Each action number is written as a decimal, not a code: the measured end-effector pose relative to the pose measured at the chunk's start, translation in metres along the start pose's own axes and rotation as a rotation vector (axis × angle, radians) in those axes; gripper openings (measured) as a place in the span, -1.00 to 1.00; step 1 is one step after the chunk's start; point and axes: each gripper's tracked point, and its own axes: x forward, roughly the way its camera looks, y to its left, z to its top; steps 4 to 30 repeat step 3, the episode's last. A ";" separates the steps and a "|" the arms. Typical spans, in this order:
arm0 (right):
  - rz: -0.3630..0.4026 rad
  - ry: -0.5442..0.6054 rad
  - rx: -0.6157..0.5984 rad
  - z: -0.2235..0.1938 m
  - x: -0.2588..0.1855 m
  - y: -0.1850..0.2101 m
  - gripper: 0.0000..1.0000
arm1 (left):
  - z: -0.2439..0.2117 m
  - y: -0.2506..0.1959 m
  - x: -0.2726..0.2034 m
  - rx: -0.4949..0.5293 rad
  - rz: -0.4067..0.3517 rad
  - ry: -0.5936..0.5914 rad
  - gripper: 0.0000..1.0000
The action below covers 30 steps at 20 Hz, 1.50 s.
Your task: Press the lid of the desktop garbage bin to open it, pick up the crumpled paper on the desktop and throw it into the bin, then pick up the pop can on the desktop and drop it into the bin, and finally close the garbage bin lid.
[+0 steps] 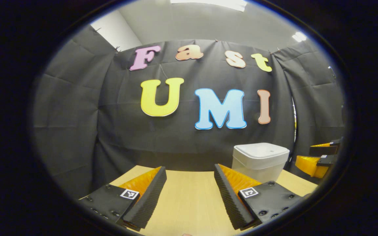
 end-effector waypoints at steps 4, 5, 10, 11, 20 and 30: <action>-0.020 0.017 -0.004 -0.005 -0.006 0.000 0.89 | -0.004 -0.002 -0.001 0.010 -0.026 0.005 0.91; -0.020 0.017 -0.004 -0.005 -0.006 0.000 0.89 | -0.004 -0.002 -0.001 0.010 -0.026 0.005 0.91; -0.020 0.017 -0.004 -0.005 -0.006 0.000 0.89 | -0.004 -0.002 -0.001 0.010 -0.026 0.005 0.91; -0.020 0.017 -0.004 -0.005 -0.006 0.000 0.89 | -0.004 -0.002 -0.001 0.010 -0.026 0.005 0.91; -0.020 0.017 -0.004 -0.005 -0.006 0.000 0.89 | -0.004 -0.002 -0.001 0.010 -0.026 0.005 0.91; -0.020 0.017 -0.004 -0.005 -0.006 0.000 0.89 | -0.004 -0.002 -0.001 0.010 -0.026 0.005 0.91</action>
